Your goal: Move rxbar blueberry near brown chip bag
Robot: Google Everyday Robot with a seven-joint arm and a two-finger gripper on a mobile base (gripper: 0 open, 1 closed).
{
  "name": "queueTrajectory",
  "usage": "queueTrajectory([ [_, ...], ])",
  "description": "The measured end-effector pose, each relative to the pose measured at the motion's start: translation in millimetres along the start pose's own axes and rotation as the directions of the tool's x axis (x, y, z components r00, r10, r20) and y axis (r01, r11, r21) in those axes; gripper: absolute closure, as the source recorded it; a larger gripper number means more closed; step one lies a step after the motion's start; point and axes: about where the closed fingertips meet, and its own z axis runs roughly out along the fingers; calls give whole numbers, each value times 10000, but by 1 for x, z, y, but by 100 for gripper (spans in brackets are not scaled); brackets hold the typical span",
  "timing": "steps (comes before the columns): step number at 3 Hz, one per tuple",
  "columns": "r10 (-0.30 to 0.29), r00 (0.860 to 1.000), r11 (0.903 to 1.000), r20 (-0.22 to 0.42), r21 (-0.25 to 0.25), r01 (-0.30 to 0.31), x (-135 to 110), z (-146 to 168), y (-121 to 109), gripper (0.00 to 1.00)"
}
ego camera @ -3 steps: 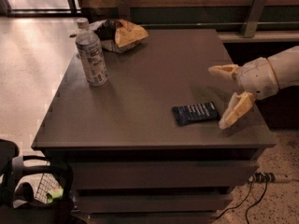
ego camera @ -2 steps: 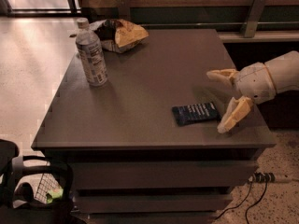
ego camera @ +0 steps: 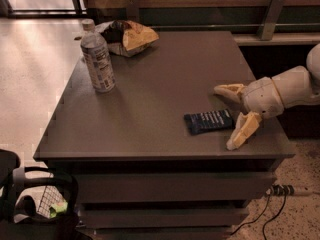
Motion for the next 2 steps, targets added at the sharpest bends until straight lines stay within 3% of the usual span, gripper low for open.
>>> queueTrajectory([
  [2, -8, 10000, 10000, 12, -37, 8, -3, 0, 0, 57],
])
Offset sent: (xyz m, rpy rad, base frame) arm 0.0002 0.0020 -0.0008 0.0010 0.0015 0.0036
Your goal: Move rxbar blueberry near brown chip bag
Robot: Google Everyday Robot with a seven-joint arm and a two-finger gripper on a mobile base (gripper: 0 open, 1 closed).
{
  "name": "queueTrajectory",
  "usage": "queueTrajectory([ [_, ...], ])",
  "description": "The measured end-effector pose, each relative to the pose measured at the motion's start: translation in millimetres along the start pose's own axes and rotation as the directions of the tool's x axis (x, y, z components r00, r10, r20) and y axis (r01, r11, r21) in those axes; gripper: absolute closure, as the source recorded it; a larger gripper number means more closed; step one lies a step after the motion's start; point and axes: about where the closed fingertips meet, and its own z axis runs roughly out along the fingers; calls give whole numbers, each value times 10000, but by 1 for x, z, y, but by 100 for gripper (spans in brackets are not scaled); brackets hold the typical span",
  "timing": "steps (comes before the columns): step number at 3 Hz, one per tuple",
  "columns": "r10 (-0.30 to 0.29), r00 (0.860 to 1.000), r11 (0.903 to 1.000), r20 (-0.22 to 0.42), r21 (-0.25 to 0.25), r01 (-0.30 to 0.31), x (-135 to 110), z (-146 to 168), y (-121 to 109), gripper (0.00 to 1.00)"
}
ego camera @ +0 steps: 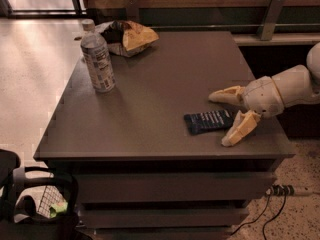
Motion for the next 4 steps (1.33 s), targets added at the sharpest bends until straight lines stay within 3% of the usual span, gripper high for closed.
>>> queueTrajectory([
  [1, -1, 10000, 10000, 1, -1, 1, -5, -3, 0, 88],
  [2, -1, 10000, 10000, 1, -4, 1, -7, -5, -1, 100],
  [3, -1, 10000, 10000, 1, -4, 1, -7, -5, -1, 100],
  [4, 241, 9993, 9989, -271, 401, -230, -13, -26, -8, 100],
])
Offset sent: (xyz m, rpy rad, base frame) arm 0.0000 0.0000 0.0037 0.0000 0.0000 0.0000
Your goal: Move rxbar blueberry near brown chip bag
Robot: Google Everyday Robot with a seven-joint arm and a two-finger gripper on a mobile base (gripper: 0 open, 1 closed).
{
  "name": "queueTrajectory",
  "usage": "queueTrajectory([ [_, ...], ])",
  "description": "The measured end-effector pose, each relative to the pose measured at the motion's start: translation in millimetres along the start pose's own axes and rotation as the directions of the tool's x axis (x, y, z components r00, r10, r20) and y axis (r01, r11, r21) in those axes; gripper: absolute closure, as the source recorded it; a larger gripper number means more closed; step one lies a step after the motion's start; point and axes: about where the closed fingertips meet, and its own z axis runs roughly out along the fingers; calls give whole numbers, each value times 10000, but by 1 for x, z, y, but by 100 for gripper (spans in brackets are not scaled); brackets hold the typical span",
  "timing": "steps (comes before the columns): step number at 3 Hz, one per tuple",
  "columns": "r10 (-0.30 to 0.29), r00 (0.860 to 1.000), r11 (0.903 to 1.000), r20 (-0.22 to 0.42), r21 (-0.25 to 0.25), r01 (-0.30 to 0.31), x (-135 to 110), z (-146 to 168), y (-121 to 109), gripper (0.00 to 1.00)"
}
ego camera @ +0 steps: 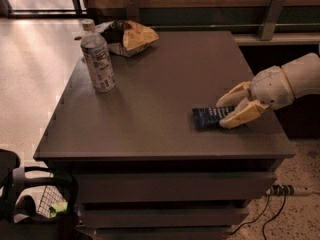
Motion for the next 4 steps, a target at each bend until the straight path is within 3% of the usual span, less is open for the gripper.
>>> queueTrajectory([
  [1, 505, 9957, 9947, -777, 932, -432, -10, -49, -26, 100],
  [2, 1022, 9870, 9771, -1242, 1986, -762, -11, -91, -69, 100],
  [3, 1397, 9808, 9536, -1361, 2854, -962, -8, -109, -110, 100],
  [4, 1296, 9848, 9289, -1160, 3616, -797, -13, -109, -154, 100],
])
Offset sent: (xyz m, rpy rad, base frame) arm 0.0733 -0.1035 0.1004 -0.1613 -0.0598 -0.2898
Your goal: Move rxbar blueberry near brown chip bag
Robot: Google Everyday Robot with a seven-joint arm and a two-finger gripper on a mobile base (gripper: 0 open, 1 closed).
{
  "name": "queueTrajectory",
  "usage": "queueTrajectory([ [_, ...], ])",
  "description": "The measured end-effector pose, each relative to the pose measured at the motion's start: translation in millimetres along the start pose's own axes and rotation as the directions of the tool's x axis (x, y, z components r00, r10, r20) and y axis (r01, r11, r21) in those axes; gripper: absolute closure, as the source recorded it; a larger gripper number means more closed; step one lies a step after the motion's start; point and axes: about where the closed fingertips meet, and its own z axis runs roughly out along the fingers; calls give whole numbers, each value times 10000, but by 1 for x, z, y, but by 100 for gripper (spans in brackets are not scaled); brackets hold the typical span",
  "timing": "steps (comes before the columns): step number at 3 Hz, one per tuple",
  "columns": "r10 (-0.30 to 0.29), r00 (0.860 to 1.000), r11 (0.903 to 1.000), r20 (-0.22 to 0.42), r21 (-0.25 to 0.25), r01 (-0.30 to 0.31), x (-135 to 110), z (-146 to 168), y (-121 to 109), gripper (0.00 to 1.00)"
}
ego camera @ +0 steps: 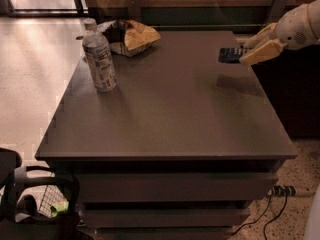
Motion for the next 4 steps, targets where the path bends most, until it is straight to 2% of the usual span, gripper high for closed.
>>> queueTrajectory([
  [1, -224, 9990, 9976, 381, 663, 198, -23, 25, -29, 100],
  [2, -601, 9950, 9912, 804, 1226, 499, -51, 55, -46, 100],
  [3, -983, 9872, 9829, 1260, 1673, 766, -82, 103, -51, 100],
  [4, -1090, 9776, 9811, 1803, 1776, 766, -100, 149, -49, 100],
])
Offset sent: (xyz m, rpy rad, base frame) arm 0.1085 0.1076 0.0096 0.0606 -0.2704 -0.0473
